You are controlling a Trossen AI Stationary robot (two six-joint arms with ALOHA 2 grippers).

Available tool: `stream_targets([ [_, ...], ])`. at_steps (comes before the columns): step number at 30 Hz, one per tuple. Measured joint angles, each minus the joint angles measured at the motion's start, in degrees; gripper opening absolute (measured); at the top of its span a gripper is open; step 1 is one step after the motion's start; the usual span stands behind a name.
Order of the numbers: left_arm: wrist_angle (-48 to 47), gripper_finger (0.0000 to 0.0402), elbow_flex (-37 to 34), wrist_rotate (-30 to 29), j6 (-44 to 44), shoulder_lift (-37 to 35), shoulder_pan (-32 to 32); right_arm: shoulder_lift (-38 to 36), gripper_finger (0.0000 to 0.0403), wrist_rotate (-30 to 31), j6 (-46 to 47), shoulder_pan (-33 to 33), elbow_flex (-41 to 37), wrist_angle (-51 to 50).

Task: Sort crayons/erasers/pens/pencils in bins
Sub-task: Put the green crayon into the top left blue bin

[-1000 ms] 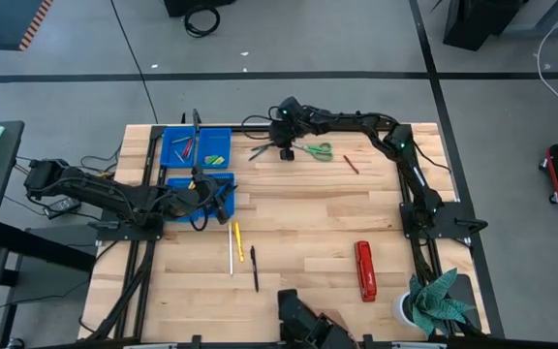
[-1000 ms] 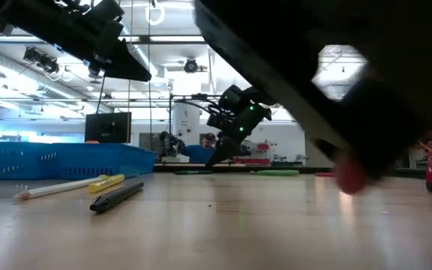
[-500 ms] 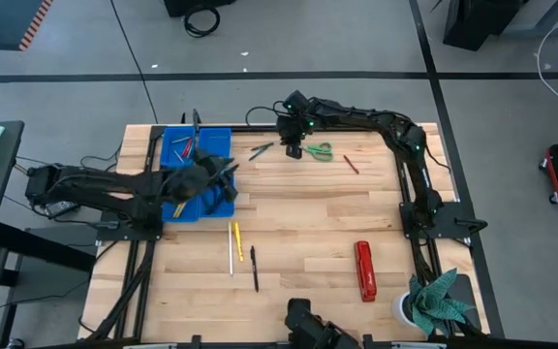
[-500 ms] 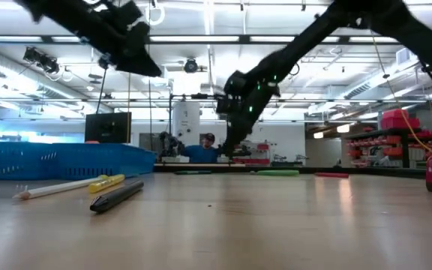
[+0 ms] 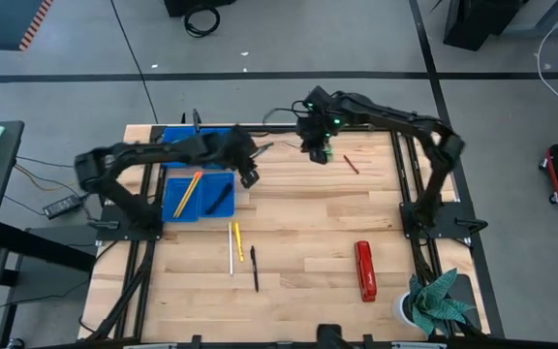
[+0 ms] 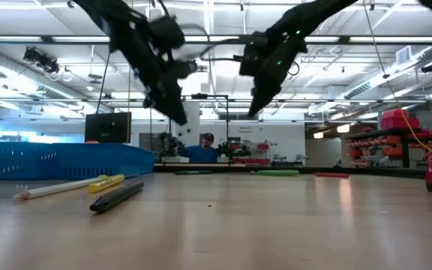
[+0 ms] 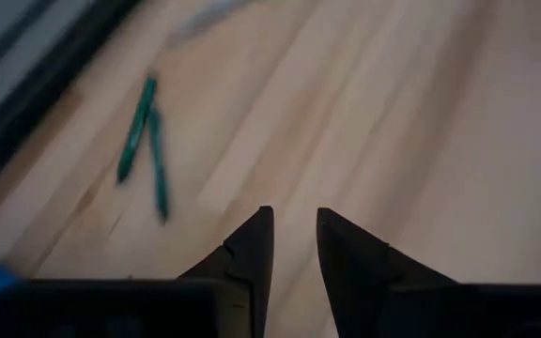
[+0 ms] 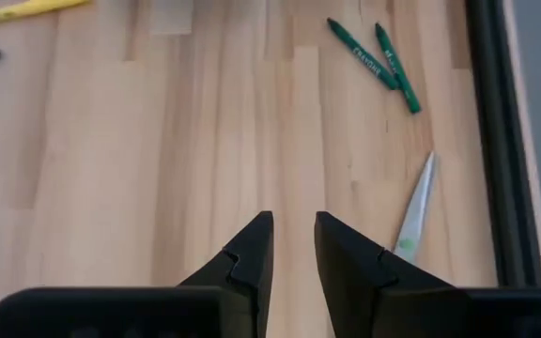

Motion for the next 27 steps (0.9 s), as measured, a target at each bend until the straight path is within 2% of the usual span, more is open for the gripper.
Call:
stream_targets([
  [6,-6.5,0.0082,7.39,-0.53,2.99,11.47,4.77,-10.73,0.0088,-0.75,1.33,-0.21,-12.01,8.49],
  [13,-8.92,0.0088,16.09,-1.44,8.25,18.23,8.58,-19.58,0.0088,-1.55,1.88,1.27,-25.65,22.74],
  [18,-15.25,0.0089,22.15,-1.09,8.58,22.69,10.08,-22.53,0.0088,-1.61,2.41,2.35,-33.21,32.12],
  [27,-13.76,0.0083,22.85,-0.79,8.13,28.42,9.75,-22.9,0.0088,-1.6,3.27,3.69,-41.36,45.86],
])
